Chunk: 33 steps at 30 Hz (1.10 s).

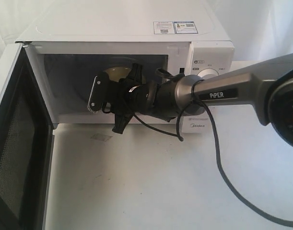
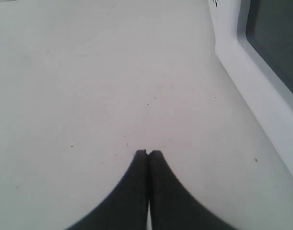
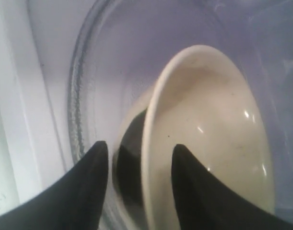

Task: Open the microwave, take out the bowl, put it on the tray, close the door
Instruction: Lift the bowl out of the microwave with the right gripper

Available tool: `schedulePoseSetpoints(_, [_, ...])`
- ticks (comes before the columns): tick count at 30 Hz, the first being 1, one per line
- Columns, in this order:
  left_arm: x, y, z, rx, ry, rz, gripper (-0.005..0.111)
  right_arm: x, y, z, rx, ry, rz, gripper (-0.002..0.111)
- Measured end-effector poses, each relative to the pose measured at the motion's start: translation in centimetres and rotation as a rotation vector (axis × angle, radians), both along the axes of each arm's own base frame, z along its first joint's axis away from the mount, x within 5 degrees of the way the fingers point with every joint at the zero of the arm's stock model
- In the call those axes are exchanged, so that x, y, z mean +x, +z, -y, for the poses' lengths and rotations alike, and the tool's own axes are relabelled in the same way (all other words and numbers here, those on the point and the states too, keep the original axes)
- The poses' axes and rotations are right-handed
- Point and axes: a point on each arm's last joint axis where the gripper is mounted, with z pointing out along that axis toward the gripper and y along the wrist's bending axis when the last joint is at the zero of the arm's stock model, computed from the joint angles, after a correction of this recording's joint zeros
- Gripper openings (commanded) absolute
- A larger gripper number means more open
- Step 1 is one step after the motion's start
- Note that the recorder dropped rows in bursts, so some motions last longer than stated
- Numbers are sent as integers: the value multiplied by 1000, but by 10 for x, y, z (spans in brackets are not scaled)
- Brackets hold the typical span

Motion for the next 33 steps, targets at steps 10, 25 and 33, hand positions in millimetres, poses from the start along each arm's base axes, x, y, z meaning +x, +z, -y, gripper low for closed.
schedulePoseSetpoints(10, [0,0,0,0,0,0,0,-8,1,-2,13,60,-113,0])
schedulePoseSetpoints(25, [0,0,0,0,0,0,0,-92,75,-8,0,359,-642,0])
schedulePoseSetpoints(33, [0,0,0,0,0,0,0,-141,108,-2,-80,128,-846,0])
